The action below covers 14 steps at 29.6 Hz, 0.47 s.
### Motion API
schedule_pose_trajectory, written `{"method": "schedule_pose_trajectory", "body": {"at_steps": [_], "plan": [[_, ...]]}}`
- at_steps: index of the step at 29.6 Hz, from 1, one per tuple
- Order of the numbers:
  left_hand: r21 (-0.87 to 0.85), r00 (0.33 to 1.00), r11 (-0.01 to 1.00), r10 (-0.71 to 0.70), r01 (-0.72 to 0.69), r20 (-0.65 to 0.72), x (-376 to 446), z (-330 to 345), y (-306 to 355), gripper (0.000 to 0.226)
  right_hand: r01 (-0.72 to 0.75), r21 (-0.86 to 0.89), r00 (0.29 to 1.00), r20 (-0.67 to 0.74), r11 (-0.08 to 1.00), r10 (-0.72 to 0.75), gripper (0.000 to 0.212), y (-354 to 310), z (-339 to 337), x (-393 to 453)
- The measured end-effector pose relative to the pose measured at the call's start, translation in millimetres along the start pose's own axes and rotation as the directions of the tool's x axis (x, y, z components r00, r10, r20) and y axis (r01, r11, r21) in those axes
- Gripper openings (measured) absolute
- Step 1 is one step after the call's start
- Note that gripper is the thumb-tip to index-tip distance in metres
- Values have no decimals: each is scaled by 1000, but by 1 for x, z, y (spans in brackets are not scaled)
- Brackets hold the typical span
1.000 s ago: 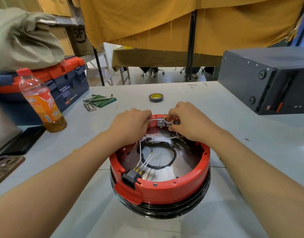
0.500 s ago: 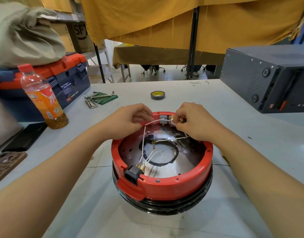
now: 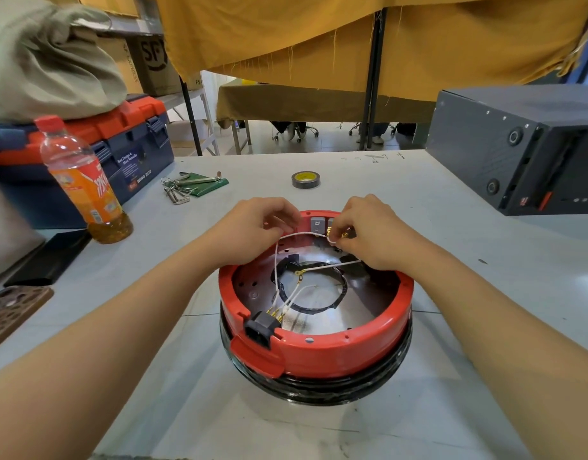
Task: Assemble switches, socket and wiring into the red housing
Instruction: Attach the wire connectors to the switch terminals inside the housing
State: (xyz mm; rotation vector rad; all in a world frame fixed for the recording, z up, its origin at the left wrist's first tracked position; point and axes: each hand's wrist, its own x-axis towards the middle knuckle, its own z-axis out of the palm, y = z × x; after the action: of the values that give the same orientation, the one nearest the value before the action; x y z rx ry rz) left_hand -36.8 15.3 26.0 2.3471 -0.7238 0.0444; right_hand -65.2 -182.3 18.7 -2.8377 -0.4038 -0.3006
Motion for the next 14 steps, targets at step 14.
{"method": "schedule_pose_trajectory", "body": {"at_steps": [14], "plan": [[224,1000,974,-22,20,7,19,25,18,11,42,-98,998,54,994,-37,17,-6,7,7]]}}
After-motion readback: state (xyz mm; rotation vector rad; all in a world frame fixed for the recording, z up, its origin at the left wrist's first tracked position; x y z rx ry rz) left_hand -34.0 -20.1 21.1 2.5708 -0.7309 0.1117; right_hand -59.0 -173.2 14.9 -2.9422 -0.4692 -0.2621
